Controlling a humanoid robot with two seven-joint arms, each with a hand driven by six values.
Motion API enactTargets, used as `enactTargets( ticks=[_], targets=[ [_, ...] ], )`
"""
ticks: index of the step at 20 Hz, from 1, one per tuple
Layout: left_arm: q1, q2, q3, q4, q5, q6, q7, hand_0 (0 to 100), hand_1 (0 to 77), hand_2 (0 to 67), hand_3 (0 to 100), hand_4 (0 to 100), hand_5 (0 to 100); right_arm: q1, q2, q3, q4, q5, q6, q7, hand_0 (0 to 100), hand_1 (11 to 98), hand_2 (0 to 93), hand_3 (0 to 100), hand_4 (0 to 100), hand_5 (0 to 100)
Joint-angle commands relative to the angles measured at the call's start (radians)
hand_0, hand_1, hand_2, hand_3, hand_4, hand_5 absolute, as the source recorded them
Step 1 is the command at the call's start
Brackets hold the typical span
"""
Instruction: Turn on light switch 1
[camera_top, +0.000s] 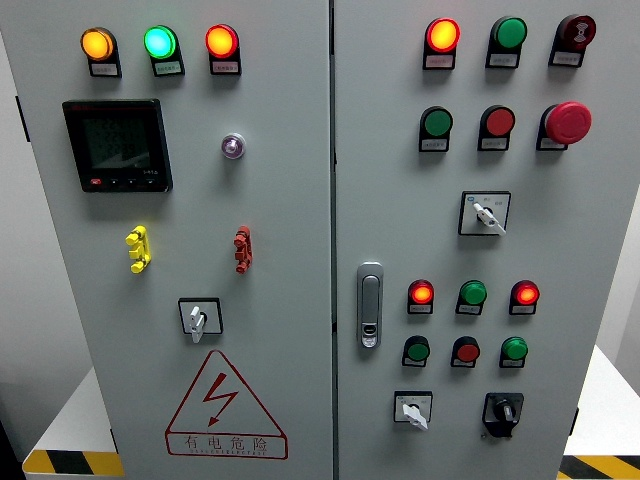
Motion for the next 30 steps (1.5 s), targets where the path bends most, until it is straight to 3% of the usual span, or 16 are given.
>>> enactTargets(
  ticks=[1, 21, 25, 30],
  targets=[
    [0.000, 0.000, 0.004, -0.001, 0.000, 0.000, 0.010, 0, 1.1, 5.0, 0, 0, 9, -0.001, 0.0000, 0.000, 0.000, 0.000, 0.000, 0.001, 0, 22.4, 0.0, 11, 23, 15],
    [0.000, -0.002, 0.004, 0.002, -0.008, -0.002, 0.023, 0, 1.8, 5.1, 0, 0, 10, 0.000, 0.0000, 0.000, 0.000, 0.000, 0.000, 0.000, 0, 22.5, 0.0, 11, 23, 15],
    [-0.049, 0.002, -0.009, 0.006, -0.018, -0.002, 0.027, 0, 2.2, 5.1, 0, 0, 10, -0.001, 0.0000, 0.000, 0.000, 0.000, 0.000, 0.001, 0, 22.5, 0.0, 11, 23, 15],
    [-0.044, 0.000, -0.013, 0.019, -0.003, -0.003, 0.029, 0, 3.4, 5.4, 0, 0, 10, -0.001, 0.0000, 0.000, 0.000, 0.000, 0.000, 0.000, 0, 22.6, 0.0, 11, 23, 15]
  ],
)
